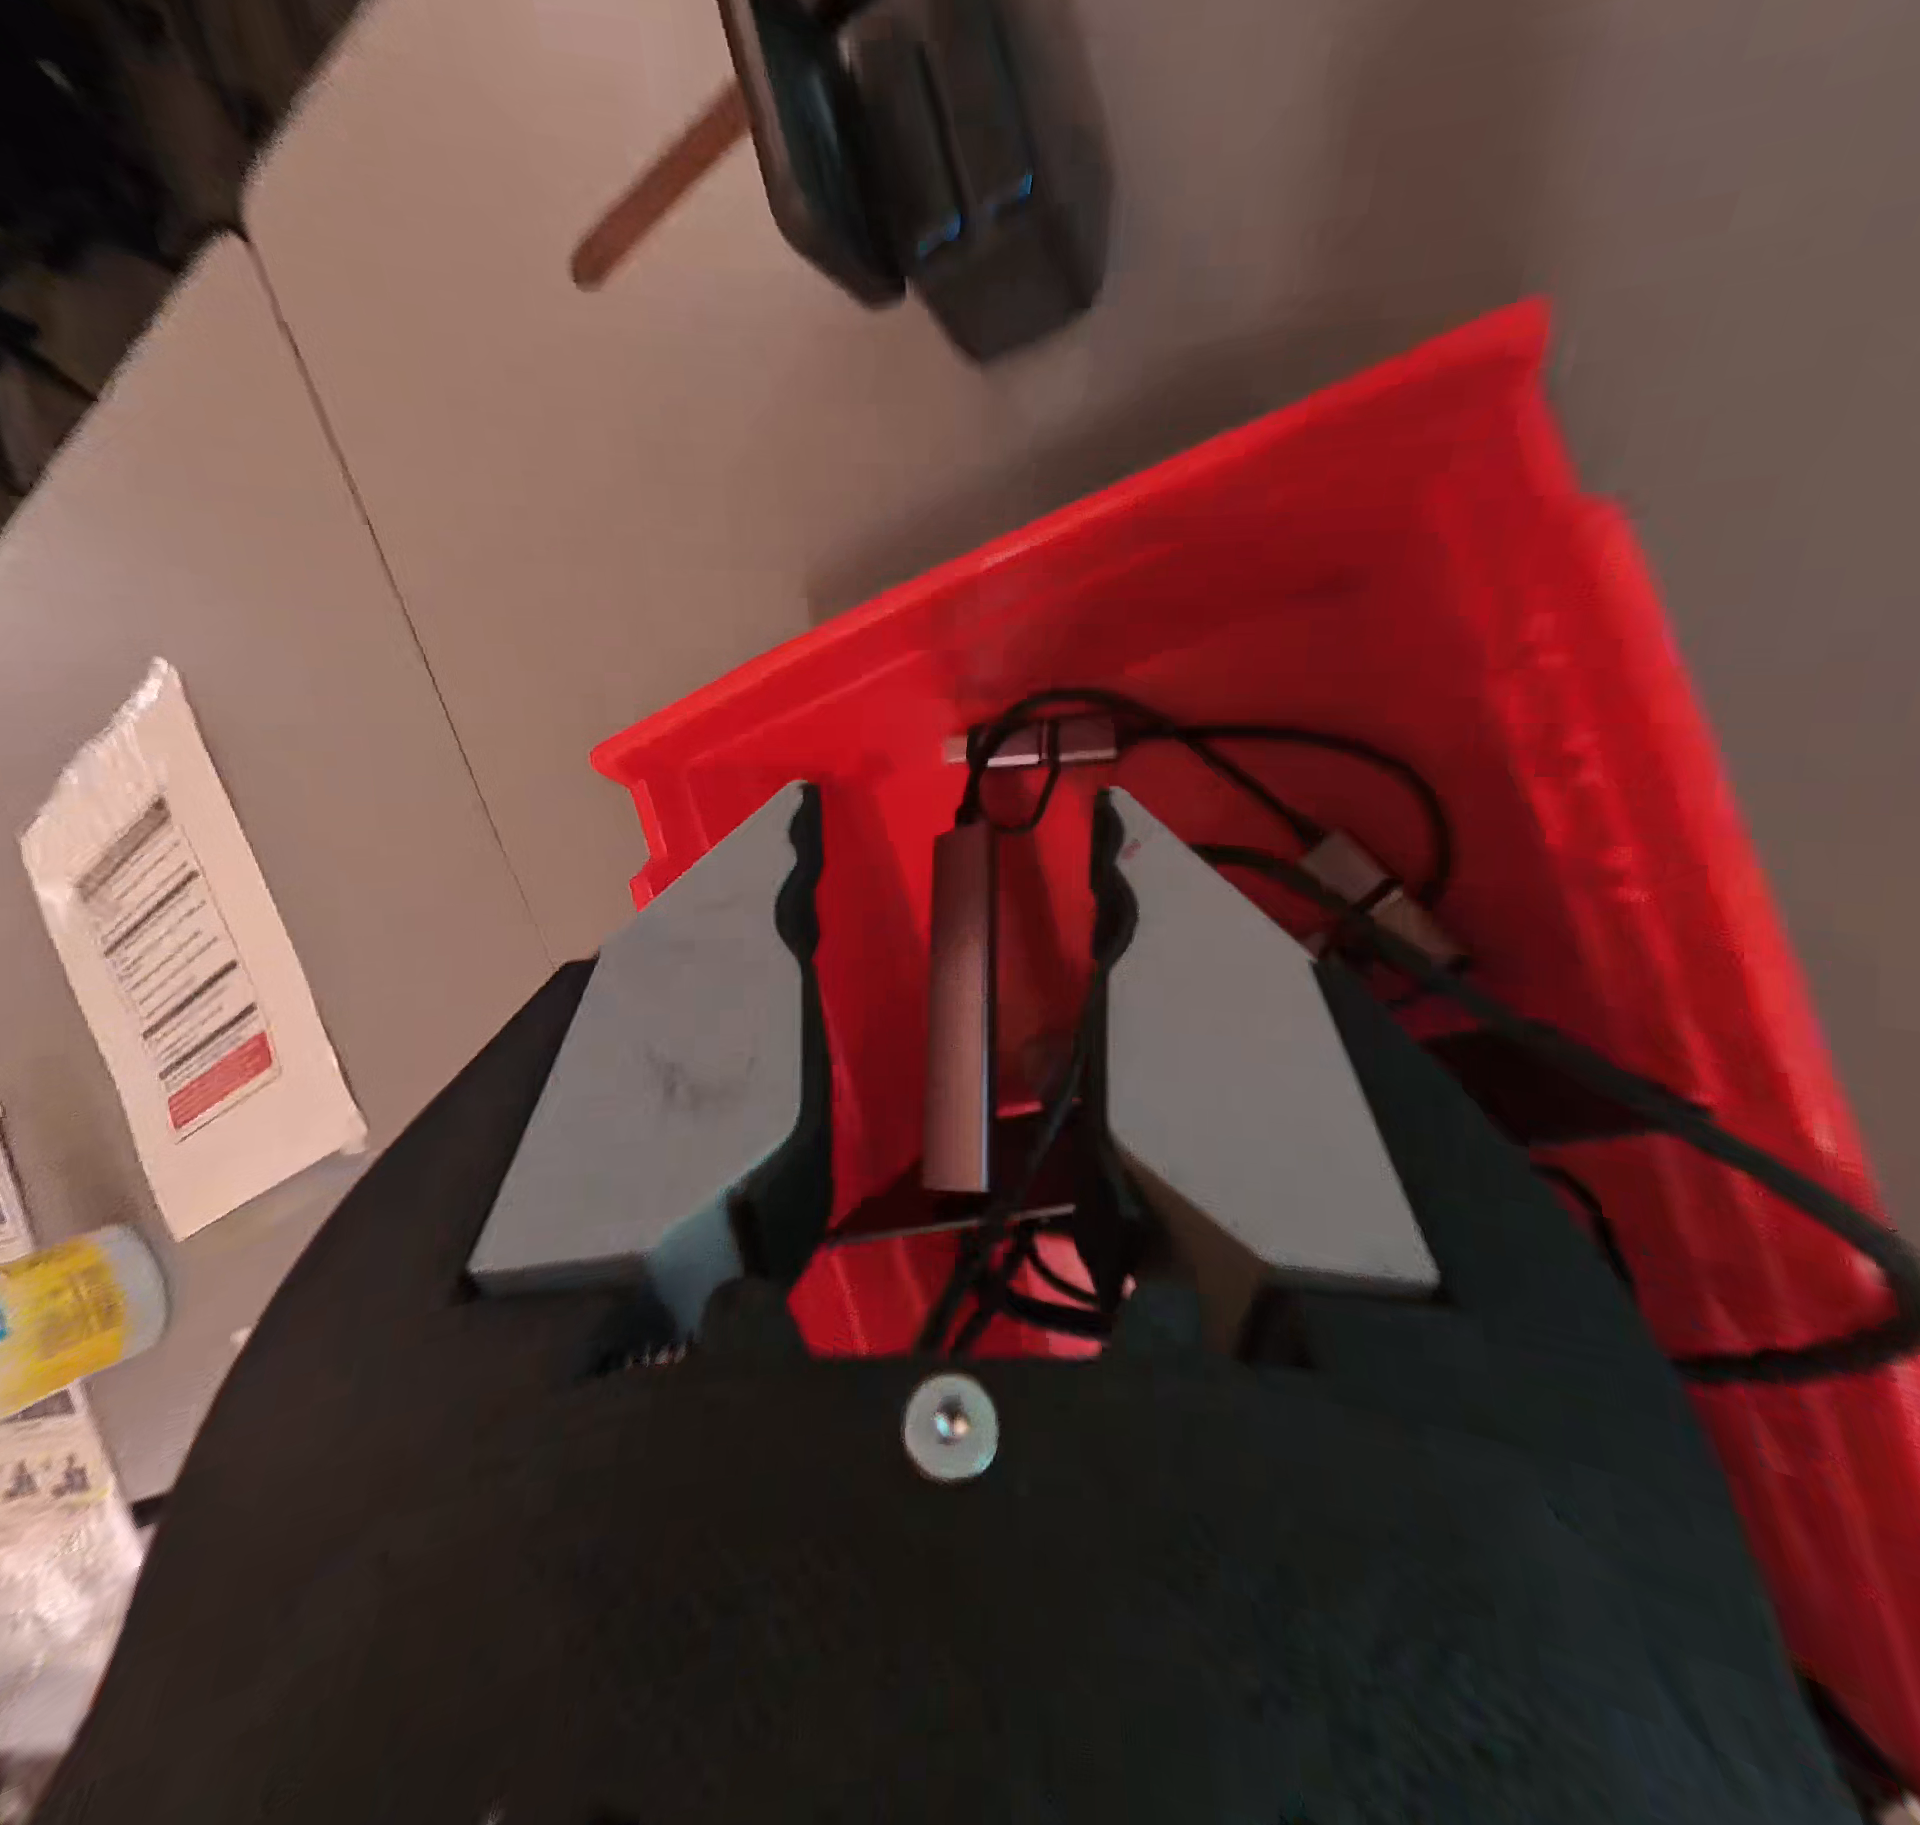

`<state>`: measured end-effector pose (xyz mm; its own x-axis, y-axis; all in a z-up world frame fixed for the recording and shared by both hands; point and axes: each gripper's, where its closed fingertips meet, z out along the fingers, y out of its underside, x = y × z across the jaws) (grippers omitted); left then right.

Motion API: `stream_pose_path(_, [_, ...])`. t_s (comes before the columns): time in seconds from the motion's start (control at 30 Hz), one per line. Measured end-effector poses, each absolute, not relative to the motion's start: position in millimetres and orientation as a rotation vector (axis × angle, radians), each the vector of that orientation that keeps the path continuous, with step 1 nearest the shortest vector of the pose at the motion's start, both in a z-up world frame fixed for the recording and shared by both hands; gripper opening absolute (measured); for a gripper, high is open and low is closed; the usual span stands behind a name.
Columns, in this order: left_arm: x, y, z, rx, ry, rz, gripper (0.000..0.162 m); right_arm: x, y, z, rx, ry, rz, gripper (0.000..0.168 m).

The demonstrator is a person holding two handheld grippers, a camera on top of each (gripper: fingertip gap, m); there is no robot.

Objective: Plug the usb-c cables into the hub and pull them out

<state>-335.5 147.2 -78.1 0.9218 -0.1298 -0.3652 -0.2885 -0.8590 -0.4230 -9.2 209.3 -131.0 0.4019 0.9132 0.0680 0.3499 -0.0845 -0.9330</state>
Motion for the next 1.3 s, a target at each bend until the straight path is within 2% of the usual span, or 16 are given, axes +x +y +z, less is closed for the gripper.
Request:
stream_pose_path(0.1, [-350.1,142.0,-105.0,-2.765,0.317,0.392,0.055,-9.7,209.1,-132.1,-1.648,-1.138,0.698,0.041])
stream_pose_path(0.33, [-375.9,126.4,-137.4,-2.99,0.365,0.396,0.055,-13.0,206.3,-135.8,-1.655,-1.165,0.713,0.042])
stream_pose_path(0.53, [-370.6,99.8,-163.9,-3.185,0.462,0.326,0.04,-15.6,204.9,-138.2,-1.645,-1.195,0.694,0.041])
stream_pose_path(0.63, [-378.6,95.2,-172.3,-3.204,0.493,0.432,0.021,-16.0,204.9,-137.8,-1.649,-1.191,0.707,0.042])
stream_pose_path(0.7, [-385.2,95.7,-173.2,-3.185,0.528,0.527,0.02,-15.6,204.5,-137.2,-1.647,-1.19,0.707,0.041])
stream_pose_path(0.83, [-387.8,106.2,-149.9,-3.016,0.582,0.698,0.019,-15.1,203.3,-134.3,-1.637,-1.187,0.711,0.041])
stream_pose_path(1.03, [-393.2,127.5,-58.0,-2.581,0.596,1.048,0.017,-15.9,201.4,-133.0,-1.628,-1.19,0.71,0.041])
stream_pose_path(1.07, [-392.3,130.2,-43.5,-2.5,0.611,1.108,0.009,-15.9,201.3,-132.6,-1.627,-1.189,0.709,0.041])
stream_pose_path(1.1, [-392.7,131.5,-29.6,-2.423,0.617,1.183,0.009,-15.7,201.3,-132.4,-1.626,-1.188,0.708,0.041])
stream_pose_path(1.3, [-365.5,127.9,21.9,-2.136,0.717,1.379,0.007,-12.2,204.5,-128.2,-1.622,-1.161,0.708,0.041])
